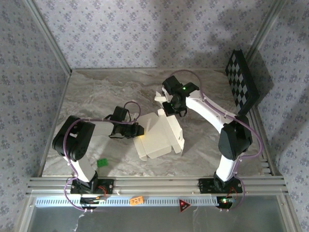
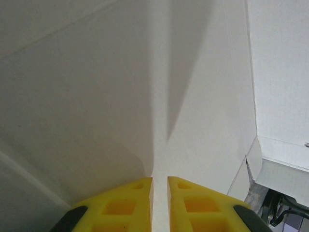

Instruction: Fold the paper box

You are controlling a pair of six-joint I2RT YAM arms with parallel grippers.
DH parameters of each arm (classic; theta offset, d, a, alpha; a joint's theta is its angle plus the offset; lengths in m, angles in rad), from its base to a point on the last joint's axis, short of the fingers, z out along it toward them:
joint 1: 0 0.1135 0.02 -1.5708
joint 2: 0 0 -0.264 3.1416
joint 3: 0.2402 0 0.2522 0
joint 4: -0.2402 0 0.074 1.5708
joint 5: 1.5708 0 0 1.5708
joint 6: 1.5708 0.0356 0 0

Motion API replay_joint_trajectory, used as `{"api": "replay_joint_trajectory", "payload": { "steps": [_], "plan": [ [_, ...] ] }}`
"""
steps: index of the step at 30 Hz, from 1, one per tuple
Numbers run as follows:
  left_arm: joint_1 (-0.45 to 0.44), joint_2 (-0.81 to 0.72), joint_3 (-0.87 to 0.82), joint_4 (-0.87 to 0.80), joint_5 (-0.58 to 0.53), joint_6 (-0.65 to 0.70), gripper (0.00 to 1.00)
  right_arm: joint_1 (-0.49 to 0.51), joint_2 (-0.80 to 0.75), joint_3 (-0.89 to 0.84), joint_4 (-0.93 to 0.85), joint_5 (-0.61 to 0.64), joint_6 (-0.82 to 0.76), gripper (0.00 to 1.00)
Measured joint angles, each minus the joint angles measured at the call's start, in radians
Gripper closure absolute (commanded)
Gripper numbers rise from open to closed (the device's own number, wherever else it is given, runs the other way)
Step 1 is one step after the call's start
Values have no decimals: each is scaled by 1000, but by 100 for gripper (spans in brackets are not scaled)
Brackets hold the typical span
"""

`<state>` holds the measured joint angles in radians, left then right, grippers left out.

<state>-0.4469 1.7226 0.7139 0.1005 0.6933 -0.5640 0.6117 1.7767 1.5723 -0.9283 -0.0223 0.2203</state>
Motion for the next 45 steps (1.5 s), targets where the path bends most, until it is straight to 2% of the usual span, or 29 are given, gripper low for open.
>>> {"api": "replay_joint_trajectory", "payload": {
  "steps": [5, 8, 17, 22, 29, 35, 45],
  "plan": [
    [0, -28, -3, -17, -5, 2, 71, 5, 1, 2, -1, 8, 0, 100],
    [0, -75, 17, -99, -35, 34, 64, 5, 0, 2, -2, 9, 4, 100],
    [8, -118, 277, -267, -114, 183, 54, -1, -2, 1, -6, 12, -7, 100],
    [23, -80, 433, -301, -148, 289, 43, -8, -3, 1, -8, 11, -18, 100],
    [49, 51, 562, -288, -159, 436, 39, -18, -4, 0, -9, 2, -28, 100],
    [61, 184, 619, -274, -96, 543, 36, -25, -4, 0, -11, -8, -31, 100],
    [82, 307, 718, -211, 79, 572, 31, -28, -4, -1, -9, -18, -35, 100]
  ]
}}
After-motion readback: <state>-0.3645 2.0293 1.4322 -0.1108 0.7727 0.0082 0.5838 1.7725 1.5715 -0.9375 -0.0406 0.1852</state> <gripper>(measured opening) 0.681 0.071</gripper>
